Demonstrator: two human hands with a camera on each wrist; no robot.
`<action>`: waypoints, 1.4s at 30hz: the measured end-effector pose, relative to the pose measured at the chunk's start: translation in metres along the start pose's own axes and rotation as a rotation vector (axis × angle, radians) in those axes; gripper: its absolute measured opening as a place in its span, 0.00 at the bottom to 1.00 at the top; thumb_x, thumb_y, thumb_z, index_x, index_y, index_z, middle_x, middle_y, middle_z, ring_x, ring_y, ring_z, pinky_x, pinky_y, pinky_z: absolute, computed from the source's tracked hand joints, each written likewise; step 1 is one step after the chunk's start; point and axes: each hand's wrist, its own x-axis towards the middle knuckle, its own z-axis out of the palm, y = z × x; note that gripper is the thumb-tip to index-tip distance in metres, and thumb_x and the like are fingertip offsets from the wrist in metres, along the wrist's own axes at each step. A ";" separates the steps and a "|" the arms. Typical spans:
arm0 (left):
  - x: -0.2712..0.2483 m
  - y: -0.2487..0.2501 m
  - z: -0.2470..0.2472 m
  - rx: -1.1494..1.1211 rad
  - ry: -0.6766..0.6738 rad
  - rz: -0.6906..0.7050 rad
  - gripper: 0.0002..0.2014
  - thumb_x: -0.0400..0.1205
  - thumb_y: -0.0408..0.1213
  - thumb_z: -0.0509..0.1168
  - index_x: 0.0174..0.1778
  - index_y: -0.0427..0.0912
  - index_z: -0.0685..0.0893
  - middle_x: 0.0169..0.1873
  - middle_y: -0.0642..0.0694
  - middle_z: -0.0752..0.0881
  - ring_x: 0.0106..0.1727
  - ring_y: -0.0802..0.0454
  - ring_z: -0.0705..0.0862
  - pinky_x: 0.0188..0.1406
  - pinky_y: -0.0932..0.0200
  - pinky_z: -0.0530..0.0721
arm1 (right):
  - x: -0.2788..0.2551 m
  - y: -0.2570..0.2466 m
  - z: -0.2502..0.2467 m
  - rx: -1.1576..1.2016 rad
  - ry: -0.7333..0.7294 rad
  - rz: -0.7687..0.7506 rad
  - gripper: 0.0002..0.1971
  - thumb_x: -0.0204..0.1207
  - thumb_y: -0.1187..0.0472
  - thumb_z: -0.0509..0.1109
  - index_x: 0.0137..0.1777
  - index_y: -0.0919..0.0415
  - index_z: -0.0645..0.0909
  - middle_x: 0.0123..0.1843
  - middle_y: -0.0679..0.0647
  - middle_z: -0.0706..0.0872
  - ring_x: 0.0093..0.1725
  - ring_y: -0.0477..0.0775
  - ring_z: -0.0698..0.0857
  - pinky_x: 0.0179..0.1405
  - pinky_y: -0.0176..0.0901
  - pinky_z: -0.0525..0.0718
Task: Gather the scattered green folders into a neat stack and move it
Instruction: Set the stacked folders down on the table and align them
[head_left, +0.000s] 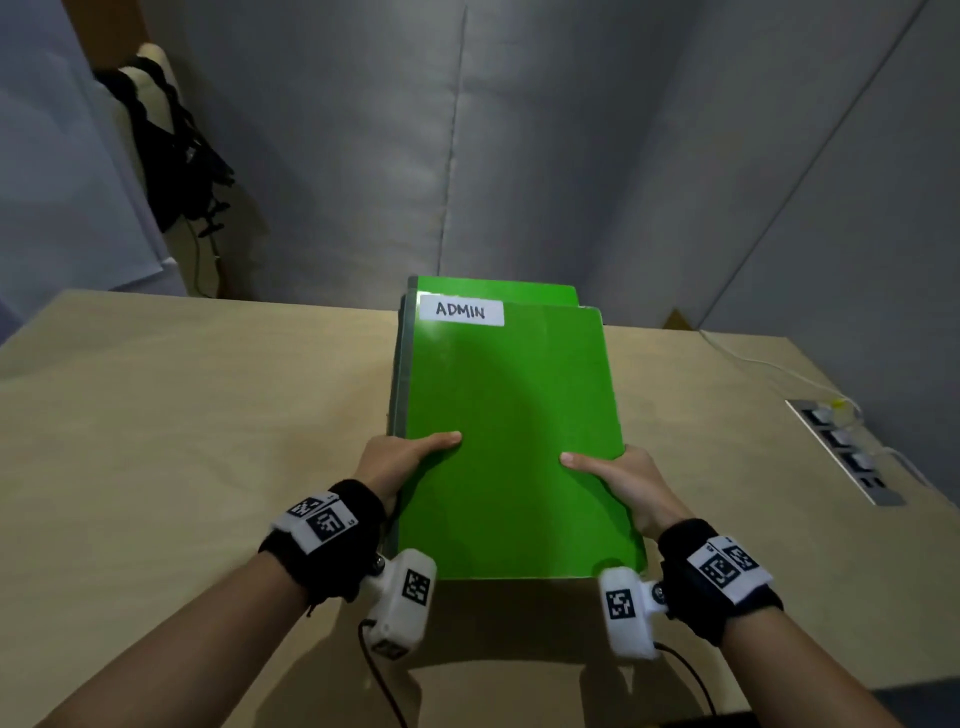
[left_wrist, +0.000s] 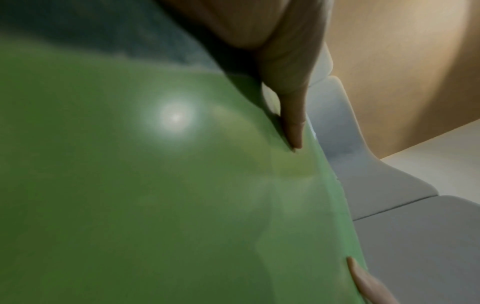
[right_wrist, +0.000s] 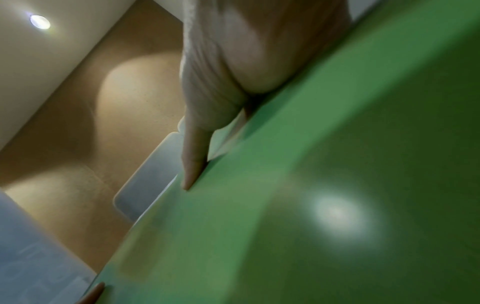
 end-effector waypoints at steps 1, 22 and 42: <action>0.002 -0.003 0.013 0.004 0.001 -0.014 0.25 0.67 0.38 0.78 0.53 0.24 0.82 0.48 0.40 0.83 0.52 0.45 0.80 0.53 0.58 0.74 | 0.003 0.005 -0.012 -0.009 0.001 0.005 0.47 0.35 0.42 0.85 0.57 0.65 0.82 0.57 0.62 0.88 0.60 0.63 0.85 0.68 0.63 0.78; 0.073 0.006 0.194 0.130 -0.004 -0.136 0.39 0.68 0.46 0.77 0.66 0.20 0.73 0.68 0.29 0.79 0.59 0.39 0.79 0.54 0.54 0.75 | 0.098 -0.002 -0.172 -0.346 0.051 0.251 0.64 0.48 0.36 0.80 0.80 0.68 0.57 0.81 0.67 0.64 0.79 0.66 0.66 0.76 0.62 0.64; 0.130 0.011 0.232 0.406 -0.216 -0.190 0.28 0.83 0.42 0.60 0.70 0.21 0.69 0.36 0.38 0.74 0.36 0.44 0.75 0.44 0.53 0.71 | 0.146 0.002 -0.202 -0.636 0.049 0.460 0.48 0.69 0.40 0.71 0.79 0.72 0.58 0.80 0.70 0.64 0.77 0.69 0.68 0.72 0.60 0.69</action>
